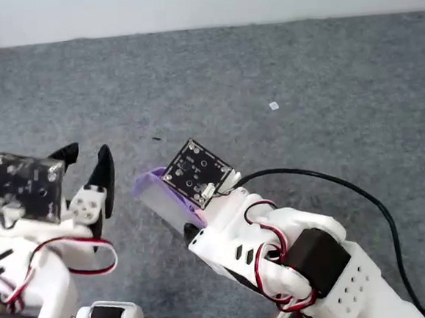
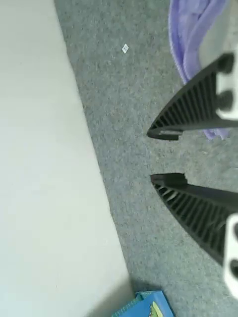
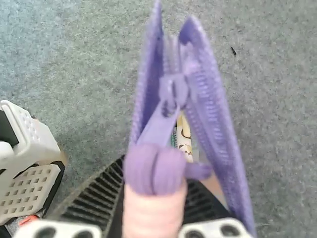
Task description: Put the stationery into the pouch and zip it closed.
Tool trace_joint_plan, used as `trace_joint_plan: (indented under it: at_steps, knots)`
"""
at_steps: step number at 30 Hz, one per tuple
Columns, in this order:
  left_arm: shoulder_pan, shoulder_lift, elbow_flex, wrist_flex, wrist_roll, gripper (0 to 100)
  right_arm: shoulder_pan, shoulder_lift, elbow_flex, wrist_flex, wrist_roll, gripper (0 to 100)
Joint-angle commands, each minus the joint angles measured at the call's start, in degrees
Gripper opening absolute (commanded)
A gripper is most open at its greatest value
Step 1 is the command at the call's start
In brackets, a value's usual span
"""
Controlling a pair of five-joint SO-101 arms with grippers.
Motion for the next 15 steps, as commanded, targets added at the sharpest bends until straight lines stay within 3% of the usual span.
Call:
trace_joint_plan:
  at_steps: [1, 8, 15]
  knots:
    - [1.14, 0.79, 3.65, -3.69, 1.14, 13, -0.22, -0.4, 0.09, -0.22, 0.88, 0.7]
    - [10.99, 0.44, 9.27, -4.22, 3.43, 13, 0.84, -0.48, -0.09, -2.86, 8.0, 0.7]
    - [13.01, 0.18, 6.64, 6.24, 3.16, 12, 13.67, -0.31, -1.49, -11.38, 20.57, 0.7]
